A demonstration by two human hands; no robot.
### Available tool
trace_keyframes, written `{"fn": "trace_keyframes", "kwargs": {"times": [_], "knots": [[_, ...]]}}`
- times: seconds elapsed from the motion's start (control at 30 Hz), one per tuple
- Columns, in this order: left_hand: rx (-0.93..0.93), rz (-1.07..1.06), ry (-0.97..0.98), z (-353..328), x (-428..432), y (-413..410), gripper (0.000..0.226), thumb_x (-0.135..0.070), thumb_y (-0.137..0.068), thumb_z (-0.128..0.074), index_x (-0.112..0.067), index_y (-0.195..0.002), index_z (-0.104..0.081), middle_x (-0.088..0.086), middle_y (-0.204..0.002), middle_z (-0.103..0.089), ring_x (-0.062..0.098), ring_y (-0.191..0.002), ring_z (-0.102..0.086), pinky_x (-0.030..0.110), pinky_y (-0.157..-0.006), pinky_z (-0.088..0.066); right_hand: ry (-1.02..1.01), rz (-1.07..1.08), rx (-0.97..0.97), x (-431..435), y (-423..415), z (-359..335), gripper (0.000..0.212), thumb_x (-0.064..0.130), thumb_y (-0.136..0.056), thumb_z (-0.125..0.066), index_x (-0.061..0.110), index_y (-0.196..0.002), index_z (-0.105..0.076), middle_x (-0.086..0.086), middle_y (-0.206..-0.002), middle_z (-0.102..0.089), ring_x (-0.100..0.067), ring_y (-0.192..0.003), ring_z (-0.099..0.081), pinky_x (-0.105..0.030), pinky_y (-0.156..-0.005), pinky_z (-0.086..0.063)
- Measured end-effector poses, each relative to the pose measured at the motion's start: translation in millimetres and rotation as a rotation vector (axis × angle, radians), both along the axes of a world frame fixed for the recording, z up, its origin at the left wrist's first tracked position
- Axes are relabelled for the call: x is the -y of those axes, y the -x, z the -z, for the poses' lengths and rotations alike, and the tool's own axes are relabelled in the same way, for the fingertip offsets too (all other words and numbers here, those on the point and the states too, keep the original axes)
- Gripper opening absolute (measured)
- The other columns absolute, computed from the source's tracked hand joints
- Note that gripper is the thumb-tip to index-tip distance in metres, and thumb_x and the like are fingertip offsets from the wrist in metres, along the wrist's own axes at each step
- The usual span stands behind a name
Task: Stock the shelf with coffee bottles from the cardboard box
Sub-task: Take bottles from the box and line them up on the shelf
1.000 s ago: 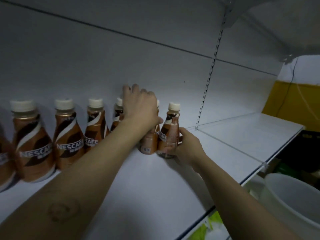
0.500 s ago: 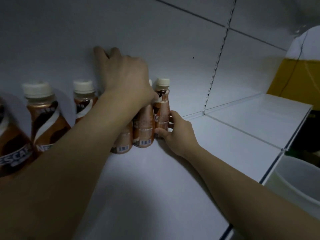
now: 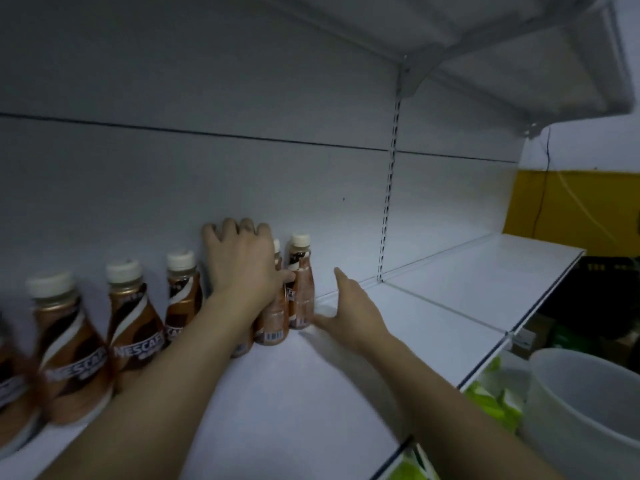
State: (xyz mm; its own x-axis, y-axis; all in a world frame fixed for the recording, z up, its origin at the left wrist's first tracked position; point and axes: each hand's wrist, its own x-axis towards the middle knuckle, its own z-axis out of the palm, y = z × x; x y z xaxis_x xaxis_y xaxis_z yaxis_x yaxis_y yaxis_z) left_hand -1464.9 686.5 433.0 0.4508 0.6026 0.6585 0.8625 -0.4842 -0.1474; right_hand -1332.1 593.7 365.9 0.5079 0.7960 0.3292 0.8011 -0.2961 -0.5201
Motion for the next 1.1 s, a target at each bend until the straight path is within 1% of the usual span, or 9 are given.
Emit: {"fn": "trace_keyframes", "kwargs": {"times": [0.07,0.17,0.3,0.47,0.6,0.67,0.8,0.97,1.1], "knots": [[-0.035,0.007,0.041,5,4,-2,0.078,-0.072,-0.063,-0.065,-0.02,-0.119,-0.053,0.01,-0.119,-0.06,0.031,-0.113,-0.049,0.047,-0.095,-0.03,0.026,-0.007,0.043,24,-6,-6,0.098,0.049,-0.081,-0.069,0.015,-0.154,-0.014,-0.007,-0.157,-0.029,-0.023,-0.143,-0.029,-0.035,-0.114,-0.027],[-0.032,0.018,0.053,10,4,-8,0.07,-0.057,-0.064,-0.071,-0.019,-0.119,-0.051,0.012,-0.118,-0.06,0.031,-0.113,-0.049,0.048,-0.098,-0.029,0.028,-0.032,0.056,55,-6,-10,0.089,0.046,-0.086,-0.065,0.017,-0.153,-0.015,-0.004,-0.157,-0.028,-0.021,-0.143,-0.028,-0.035,-0.115,-0.027],[-0.026,-0.001,0.04,12,7,-7,0.064,-0.049,-0.068,-0.072,-0.017,-0.119,-0.052,0.014,-0.118,-0.059,0.032,-0.112,-0.05,0.047,-0.099,-0.03,0.093,-0.09,0.187,70,10,-5,0.091,0.05,-0.085,-0.063,0.017,-0.154,-0.013,-0.006,-0.156,-0.03,-0.025,-0.141,-0.03,-0.043,-0.116,-0.025],[-0.035,-0.021,0.013,13,26,-3,0.086,-0.062,-0.064,-0.072,-0.016,-0.131,-0.044,0.013,-0.129,-0.052,0.031,-0.119,-0.046,0.048,-0.1,-0.029,0.039,-0.064,0.142,75,13,0,0.097,0.057,-0.081,-0.064,0.019,-0.154,-0.012,-0.002,-0.158,-0.027,-0.023,-0.144,-0.027,-0.049,-0.117,-0.02],[-0.032,0.231,-0.018,15,69,-21,0.068,-0.055,-0.075,-0.067,-0.019,-0.131,-0.05,0.01,-0.137,-0.049,0.029,-0.129,-0.036,0.045,-0.104,-0.023,0.026,0.018,0.114,101,-9,2,0.097,0.059,-0.079,-0.064,0.021,-0.154,-0.015,-0.001,-0.158,-0.027,-0.024,-0.144,-0.026,-0.051,-0.116,-0.022],[-0.058,0.429,0.048,19,100,-42,0.063,-0.059,-0.077,-0.063,-0.024,-0.129,-0.056,0.005,-0.135,-0.053,0.024,-0.131,-0.037,0.042,-0.106,-0.021,0.013,0.085,0.102,124,-28,4,0.095,0.059,-0.079,-0.064,0.024,-0.153,-0.017,-0.002,-0.157,-0.03,-0.024,-0.142,-0.029,-0.051,-0.114,-0.025],[-0.149,0.746,0.182,47,166,-97,0.064,-0.06,-0.079,-0.06,-0.027,-0.133,-0.052,0.0,-0.135,-0.054,0.02,-0.13,-0.042,0.036,-0.107,-0.023,0.018,0.262,0.069,199,-73,22,0.092,0.059,-0.076,-0.067,0.026,-0.151,-0.024,-0.004,-0.152,-0.037,-0.025,-0.138,-0.036,-0.047,-0.11,-0.033],[-0.246,0.925,0.312,103,248,-176,0.062,-0.059,-0.081,-0.059,-0.024,-0.131,-0.051,0.002,-0.132,-0.055,0.022,-0.126,-0.045,0.036,-0.101,-0.034,0.091,0.536,-0.081,326,-126,75,0.092,0.055,-0.076,-0.072,0.019,-0.149,-0.029,-0.009,-0.151,-0.04,-0.028,-0.135,-0.041,-0.042,-0.108,-0.038],[-0.365,1.042,0.42,163,314,-238,0.063,-0.061,-0.078,-0.061,-0.023,-0.128,-0.054,0.003,-0.128,-0.058,0.023,-0.122,-0.049,0.037,-0.097,-0.039,0.079,0.745,-0.225,417,-153,131,0.088,0.049,-0.078,-0.073,0.02,-0.149,-0.03,-0.006,-0.149,-0.043,-0.026,-0.13,-0.046,-0.04,-0.1,-0.044]]}}
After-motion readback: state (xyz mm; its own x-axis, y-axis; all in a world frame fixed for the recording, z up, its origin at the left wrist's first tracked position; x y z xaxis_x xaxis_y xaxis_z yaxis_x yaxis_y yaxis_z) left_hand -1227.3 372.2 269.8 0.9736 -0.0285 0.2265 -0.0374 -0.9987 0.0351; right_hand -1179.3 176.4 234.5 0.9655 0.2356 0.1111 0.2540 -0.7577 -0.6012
